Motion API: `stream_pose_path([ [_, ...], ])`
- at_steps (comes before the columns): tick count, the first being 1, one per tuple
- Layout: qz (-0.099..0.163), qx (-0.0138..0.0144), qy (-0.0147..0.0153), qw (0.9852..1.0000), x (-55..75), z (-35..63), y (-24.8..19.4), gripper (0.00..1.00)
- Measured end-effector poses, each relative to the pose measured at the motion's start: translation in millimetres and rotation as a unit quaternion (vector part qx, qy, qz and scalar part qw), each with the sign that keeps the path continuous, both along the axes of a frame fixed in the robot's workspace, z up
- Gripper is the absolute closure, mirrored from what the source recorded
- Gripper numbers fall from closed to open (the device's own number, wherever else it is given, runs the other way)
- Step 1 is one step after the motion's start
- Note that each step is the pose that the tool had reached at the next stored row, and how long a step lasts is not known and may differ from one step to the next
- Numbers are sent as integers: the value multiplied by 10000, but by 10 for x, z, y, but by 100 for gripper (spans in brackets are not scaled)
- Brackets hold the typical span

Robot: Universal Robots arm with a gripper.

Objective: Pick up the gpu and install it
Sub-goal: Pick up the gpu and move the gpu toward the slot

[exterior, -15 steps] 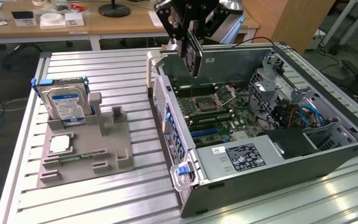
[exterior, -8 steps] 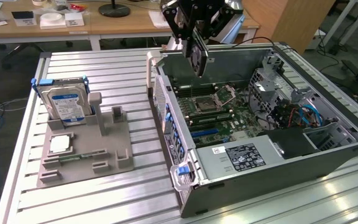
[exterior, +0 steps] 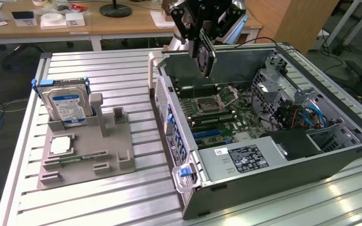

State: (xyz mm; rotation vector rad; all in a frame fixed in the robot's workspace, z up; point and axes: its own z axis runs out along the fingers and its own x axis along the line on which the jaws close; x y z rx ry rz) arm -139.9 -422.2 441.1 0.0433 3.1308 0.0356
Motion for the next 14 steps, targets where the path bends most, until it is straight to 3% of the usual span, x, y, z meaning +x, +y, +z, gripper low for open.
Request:
stream_pose_path([
  [14, 1, -1, 0, 10000, 34, -3, 0, 72],
])
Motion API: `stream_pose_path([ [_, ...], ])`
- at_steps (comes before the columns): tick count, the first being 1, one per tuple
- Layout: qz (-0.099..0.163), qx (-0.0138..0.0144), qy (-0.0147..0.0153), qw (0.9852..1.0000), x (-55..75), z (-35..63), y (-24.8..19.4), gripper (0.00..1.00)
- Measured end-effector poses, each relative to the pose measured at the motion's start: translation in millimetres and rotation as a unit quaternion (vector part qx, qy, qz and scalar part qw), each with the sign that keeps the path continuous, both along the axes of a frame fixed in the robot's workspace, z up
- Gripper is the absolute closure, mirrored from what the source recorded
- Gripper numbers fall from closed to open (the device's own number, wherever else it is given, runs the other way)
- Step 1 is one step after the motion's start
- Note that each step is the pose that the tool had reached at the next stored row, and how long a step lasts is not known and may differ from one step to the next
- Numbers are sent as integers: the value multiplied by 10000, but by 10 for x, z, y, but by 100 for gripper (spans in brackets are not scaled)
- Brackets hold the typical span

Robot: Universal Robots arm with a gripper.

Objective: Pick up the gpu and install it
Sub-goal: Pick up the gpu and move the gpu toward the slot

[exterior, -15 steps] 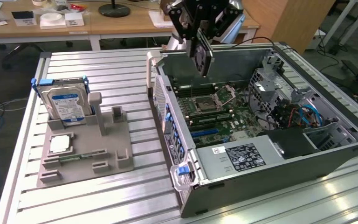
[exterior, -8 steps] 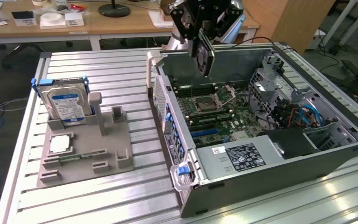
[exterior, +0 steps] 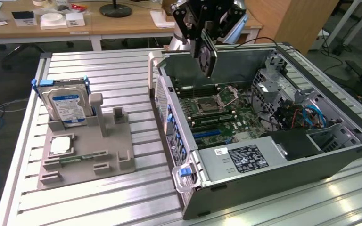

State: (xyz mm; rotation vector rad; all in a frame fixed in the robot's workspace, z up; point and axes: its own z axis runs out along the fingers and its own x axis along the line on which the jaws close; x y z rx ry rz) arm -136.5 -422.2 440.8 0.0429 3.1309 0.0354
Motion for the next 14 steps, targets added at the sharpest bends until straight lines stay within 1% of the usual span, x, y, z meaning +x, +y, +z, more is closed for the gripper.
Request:
stream_pose_path([
  [5, -1, 0, 0, 10000, 37, -1, 0, 72],
  [14, -1, 0, 0, 10000, 161, -3, 0, 72],
])
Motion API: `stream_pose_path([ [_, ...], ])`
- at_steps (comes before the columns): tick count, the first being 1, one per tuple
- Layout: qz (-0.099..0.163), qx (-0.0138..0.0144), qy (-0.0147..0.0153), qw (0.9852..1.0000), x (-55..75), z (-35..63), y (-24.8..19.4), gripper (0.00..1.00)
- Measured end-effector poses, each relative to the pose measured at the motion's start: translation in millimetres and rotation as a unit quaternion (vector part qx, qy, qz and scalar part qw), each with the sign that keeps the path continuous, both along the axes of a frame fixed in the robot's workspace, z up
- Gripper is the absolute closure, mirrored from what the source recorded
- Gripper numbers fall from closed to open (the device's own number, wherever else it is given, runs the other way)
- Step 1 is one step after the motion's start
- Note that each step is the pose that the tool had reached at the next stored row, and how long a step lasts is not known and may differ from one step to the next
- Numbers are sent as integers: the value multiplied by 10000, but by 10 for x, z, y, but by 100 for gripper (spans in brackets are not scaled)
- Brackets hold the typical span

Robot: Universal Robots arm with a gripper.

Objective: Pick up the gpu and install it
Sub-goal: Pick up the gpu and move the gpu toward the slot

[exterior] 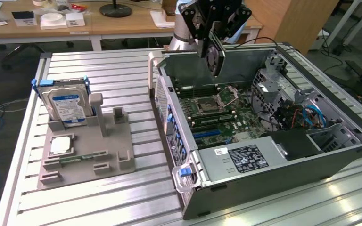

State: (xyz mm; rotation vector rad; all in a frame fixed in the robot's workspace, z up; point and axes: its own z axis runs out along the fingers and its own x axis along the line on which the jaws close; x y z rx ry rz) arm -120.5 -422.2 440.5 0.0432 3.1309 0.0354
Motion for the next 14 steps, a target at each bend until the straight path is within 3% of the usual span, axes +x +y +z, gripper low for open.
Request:
stream_pose_path([
  [14, -1, 0, 0, 10000, 117, -7, 0, 72],
])
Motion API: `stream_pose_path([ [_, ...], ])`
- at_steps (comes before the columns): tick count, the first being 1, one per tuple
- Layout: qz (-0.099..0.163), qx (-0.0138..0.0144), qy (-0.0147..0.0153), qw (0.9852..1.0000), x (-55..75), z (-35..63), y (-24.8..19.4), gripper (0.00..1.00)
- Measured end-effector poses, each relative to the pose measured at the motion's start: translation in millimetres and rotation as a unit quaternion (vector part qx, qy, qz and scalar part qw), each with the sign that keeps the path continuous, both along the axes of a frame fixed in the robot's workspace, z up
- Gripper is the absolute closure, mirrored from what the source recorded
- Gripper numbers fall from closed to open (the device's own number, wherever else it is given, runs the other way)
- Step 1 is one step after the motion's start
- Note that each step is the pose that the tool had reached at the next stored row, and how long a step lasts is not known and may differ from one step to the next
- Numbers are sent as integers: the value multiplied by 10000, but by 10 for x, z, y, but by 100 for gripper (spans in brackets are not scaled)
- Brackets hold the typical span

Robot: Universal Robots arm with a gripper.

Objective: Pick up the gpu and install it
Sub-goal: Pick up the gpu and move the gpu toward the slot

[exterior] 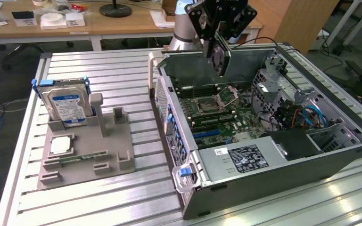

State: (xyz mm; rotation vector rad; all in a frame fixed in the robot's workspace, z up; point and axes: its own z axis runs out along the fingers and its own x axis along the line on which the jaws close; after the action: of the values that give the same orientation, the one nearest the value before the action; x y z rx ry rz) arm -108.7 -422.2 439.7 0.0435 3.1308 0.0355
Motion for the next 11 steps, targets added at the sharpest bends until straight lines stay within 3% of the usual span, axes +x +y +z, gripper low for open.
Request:
stream_pose_path([
  [11, 129, 2, 0, 9999, 211, -11, 0, 72],
])
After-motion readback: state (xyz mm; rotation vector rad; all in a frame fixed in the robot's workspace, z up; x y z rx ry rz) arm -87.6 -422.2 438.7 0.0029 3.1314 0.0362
